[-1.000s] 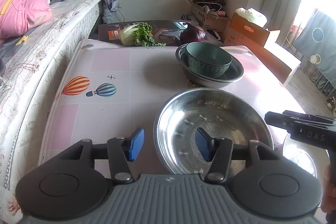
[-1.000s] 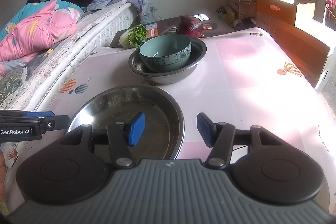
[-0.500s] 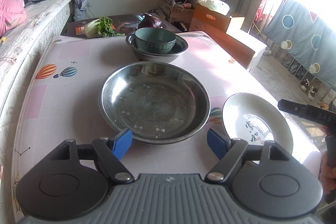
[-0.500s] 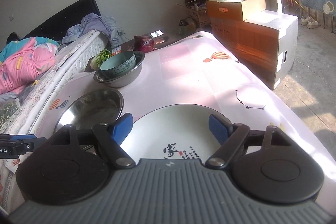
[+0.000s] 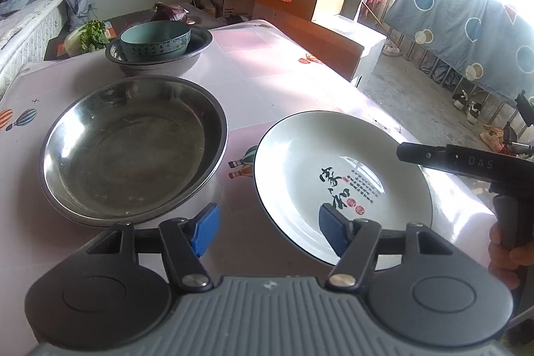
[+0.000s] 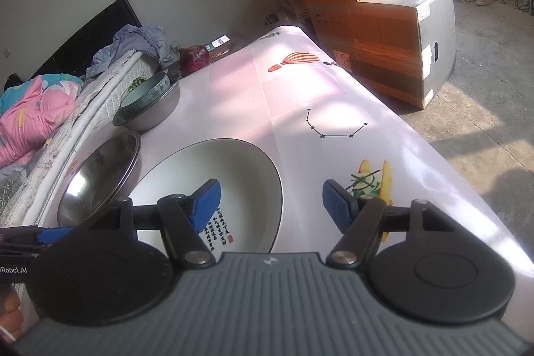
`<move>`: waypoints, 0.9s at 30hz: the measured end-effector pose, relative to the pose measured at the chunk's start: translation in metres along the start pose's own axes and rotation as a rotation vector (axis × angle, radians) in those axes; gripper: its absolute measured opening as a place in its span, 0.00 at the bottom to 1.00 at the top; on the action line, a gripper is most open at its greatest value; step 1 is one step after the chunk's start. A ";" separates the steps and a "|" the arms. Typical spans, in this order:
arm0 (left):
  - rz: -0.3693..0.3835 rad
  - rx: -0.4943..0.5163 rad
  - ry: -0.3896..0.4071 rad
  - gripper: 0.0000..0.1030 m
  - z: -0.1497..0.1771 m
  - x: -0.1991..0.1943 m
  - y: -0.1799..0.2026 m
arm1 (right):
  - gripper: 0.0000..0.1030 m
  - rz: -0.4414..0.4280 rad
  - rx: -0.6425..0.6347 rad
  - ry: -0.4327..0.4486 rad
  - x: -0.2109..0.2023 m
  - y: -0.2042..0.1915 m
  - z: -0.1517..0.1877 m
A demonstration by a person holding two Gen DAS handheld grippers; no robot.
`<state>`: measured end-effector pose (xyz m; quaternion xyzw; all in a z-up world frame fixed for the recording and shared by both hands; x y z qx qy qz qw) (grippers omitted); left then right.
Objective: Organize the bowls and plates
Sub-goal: 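Reach both tools to the white calligraphy plate rim and close on it, then lift the white calligraphy plate off the table with both tools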
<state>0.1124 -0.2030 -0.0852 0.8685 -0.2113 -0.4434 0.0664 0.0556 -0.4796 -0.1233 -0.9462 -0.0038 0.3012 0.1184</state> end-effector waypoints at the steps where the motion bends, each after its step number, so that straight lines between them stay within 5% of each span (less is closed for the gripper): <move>1: -0.003 0.011 -0.007 0.60 0.000 0.006 0.003 | 0.55 -0.010 0.001 -0.003 0.005 0.001 -0.002; 9: -0.033 0.028 -0.076 0.32 -0.001 0.037 0.009 | 0.35 -0.082 -0.005 -0.040 0.031 -0.003 -0.002; 27: -0.023 0.004 -0.126 0.30 0.022 0.012 -0.006 | 0.31 -0.115 0.007 -0.087 0.011 -0.028 0.021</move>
Point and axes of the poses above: each gripper's, at about its wrist camera, not at the fingertips, and x roughly the way its jaws point, y to its right, z to its underside, the point moved 5 cm from there along x, roughly the way its jaws point, and after that the axes turned 14 degrees about -x, right-handed, at the moved point
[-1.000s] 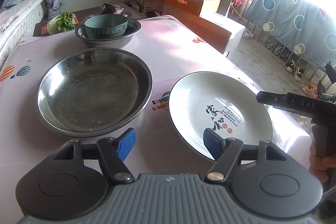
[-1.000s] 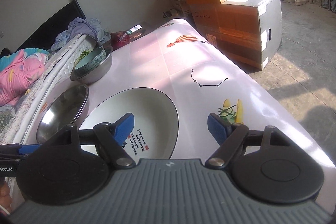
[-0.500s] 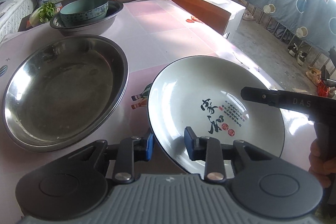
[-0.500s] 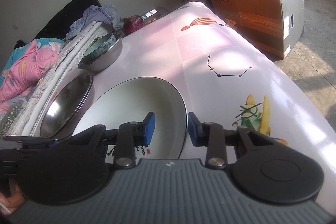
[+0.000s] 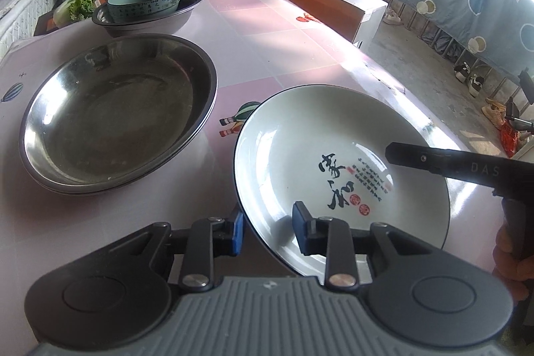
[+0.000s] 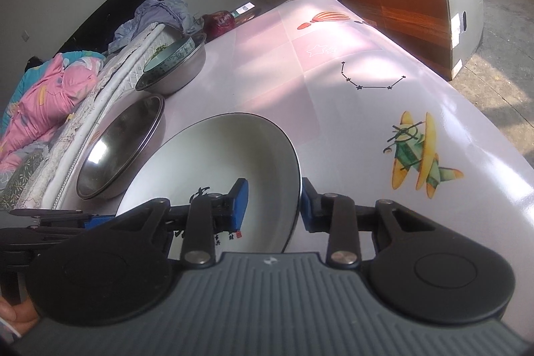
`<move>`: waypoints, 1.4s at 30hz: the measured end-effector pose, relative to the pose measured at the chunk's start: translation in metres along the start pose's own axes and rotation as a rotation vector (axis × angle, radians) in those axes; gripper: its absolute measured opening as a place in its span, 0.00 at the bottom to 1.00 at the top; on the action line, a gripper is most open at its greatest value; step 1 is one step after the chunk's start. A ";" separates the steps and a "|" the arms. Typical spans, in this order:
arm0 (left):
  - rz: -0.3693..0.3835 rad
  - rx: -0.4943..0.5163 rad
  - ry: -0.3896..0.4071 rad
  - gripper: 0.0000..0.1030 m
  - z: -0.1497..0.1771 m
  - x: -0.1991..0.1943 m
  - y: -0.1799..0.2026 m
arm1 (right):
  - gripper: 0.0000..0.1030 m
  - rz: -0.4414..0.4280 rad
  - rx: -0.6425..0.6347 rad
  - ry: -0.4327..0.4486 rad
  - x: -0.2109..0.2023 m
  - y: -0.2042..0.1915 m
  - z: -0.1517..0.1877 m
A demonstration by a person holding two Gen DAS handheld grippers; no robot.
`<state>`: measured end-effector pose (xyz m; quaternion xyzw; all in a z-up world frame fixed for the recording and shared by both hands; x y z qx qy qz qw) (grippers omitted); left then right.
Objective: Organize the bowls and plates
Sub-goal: 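Lift the white calligraphy plate off the table with both tools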
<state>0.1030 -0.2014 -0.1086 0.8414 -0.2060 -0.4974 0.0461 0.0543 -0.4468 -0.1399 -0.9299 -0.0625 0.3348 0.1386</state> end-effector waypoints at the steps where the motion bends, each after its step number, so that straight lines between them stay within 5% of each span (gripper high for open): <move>1: 0.002 0.000 -0.006 0.30 0.003 -0.003 -0.002 | 0.31 -0.005 -0.001 -0.006 -0.003 -0.005 0.004; 13: -0.015 -0.050 -0.043 0.30 0.057 -0.058 -0.055 | 0.32 -0.101 -0.056 -0.063 -0.020 -0.081 0.042; 22: -0.060 -0.141 -0.001 0.31 0.076 -0.086 -0.100 | 0.32 -0.161 -0.111 -0.075 -0.003 -0.134 0.041; 42: -0.074 -0.114 0.063 0.46 0.068 -0.079 -0.107 | 0.31 -0.135 -0.221 -0.074 -0.009 -0.149 0.051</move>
Point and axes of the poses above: each gripper's, at about its wrist camera, not at the fingertips, and x roughly the way its jaws point, y to its right, z to its underside, the point moved 5 cm from there along x, roughly the way its jaws point, and after that the axes turned 14 degrees about -x, right-handed, at the moved point
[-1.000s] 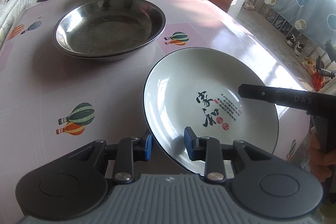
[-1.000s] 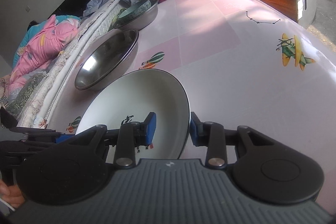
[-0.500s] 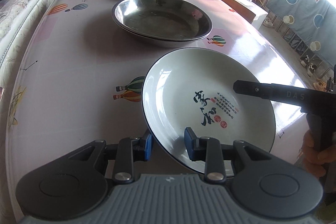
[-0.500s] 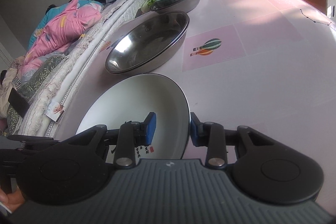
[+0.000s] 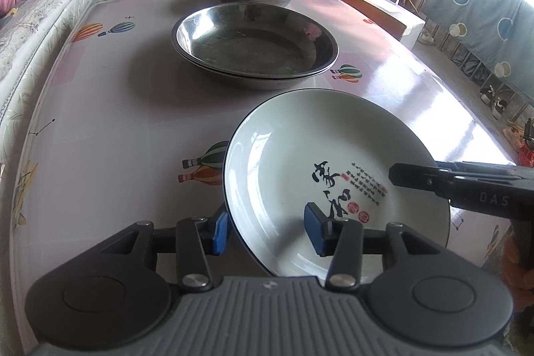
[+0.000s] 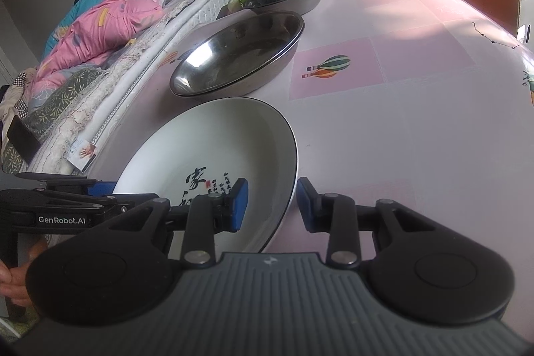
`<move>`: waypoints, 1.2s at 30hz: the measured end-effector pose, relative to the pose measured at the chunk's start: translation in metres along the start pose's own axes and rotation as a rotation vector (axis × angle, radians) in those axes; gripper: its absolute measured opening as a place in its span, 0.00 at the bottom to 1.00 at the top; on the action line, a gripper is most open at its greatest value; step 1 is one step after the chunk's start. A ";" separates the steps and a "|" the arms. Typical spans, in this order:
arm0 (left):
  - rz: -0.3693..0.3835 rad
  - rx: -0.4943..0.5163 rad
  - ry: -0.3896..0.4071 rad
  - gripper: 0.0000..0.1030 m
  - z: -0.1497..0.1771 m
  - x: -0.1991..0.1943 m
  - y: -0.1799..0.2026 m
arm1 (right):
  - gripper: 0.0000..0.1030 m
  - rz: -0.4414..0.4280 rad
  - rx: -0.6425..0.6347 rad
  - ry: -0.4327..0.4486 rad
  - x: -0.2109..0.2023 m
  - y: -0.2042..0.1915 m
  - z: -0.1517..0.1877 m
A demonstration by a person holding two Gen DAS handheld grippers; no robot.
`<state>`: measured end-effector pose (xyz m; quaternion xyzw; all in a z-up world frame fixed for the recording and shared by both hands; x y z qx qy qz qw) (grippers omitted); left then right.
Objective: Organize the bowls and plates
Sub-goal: 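Lift the white calligraphy plate off the table with both tools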
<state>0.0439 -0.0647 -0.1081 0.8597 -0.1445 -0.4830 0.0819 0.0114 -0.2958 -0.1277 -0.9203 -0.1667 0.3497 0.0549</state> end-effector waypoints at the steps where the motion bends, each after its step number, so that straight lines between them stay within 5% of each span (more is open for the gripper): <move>1: -0.005 0.007 0.003 0.48 0.000 0.000 0.002 | 0.31 0.011 -0.013 0.001 0.000 -0.002 0.000; 36: -0.030 0.022 0.045 0.59 0.002 0.005 0.017 | 0.32 0.077 -0.109 0.063 0.006 0.000 -0.003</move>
Point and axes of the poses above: each gripper's, at about its wrist camera, not at the fingertips, and x roughly the way its jaws point, y to its right, z to its underside, the point moved 5 cm from there along x, roughly the way its jaws point, and after that the axes turned 14 degrees about -x, right-handed, at the moved point
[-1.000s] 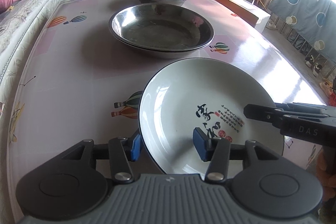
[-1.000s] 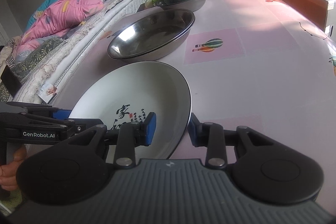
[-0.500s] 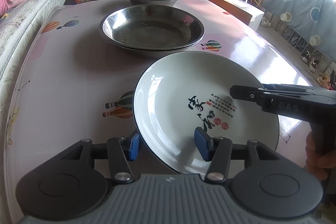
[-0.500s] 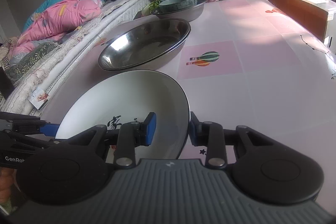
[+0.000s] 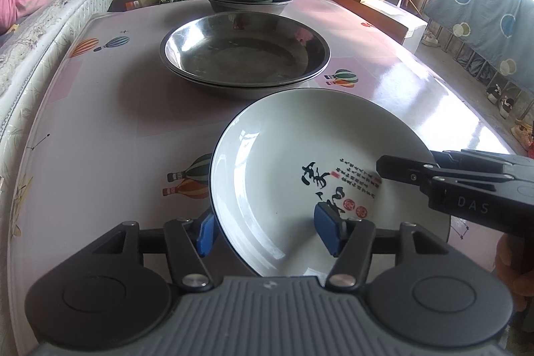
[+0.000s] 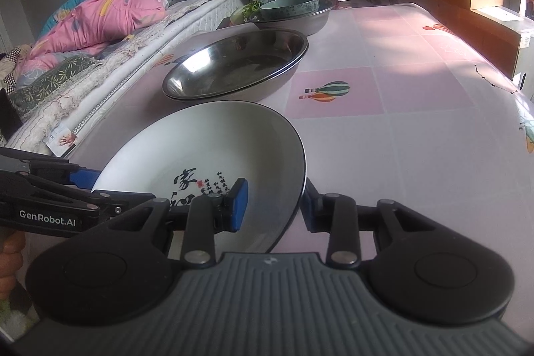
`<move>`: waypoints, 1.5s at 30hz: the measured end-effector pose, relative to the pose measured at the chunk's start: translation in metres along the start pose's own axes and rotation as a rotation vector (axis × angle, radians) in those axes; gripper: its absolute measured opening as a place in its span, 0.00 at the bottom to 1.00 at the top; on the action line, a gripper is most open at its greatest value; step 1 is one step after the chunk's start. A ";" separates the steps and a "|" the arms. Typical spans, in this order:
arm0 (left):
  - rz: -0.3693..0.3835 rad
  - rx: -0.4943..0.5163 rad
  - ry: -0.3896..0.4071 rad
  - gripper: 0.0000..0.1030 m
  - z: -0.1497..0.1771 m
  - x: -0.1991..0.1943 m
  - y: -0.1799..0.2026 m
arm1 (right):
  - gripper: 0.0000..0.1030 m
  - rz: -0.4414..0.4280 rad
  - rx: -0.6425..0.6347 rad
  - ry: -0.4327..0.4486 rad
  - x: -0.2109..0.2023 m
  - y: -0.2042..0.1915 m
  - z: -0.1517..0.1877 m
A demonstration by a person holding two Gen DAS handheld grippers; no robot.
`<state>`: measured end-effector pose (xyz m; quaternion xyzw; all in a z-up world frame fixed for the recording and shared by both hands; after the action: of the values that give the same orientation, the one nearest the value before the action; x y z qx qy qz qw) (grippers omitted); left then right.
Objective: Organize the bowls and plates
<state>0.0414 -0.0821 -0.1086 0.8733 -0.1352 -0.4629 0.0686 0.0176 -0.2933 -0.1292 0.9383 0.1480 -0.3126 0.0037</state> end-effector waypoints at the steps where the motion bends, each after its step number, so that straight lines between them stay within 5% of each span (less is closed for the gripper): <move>1: -0.002 -0.005 -0.001 0.58 -0.001 0.000 0.000 | 0.33 -0.004 0.008 0.002 0.000 0.001 0.000; 45: -0.030 0.025 0.008 0.57 -0.005 -0.002 0.009 | 0.33 0.036 0.068 -0.009 -0.007 0.004 -0.002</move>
<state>0.0432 -0.0901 -0.1019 0.8778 -0.1274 -0.4588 0.0514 0.0142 -0.2985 -0.1233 0.9390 0.1202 -0.3216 -0.0221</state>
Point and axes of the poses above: each gripper's, at about its wrist camera, not at the fingertips, and x roughly the way its jaws point, y to its right, z to its underside, the point moved 5 cm from there along x, roughly the way its jaws point, and after that the axes turned 14 degrees about -x, right-handed, at the moved point
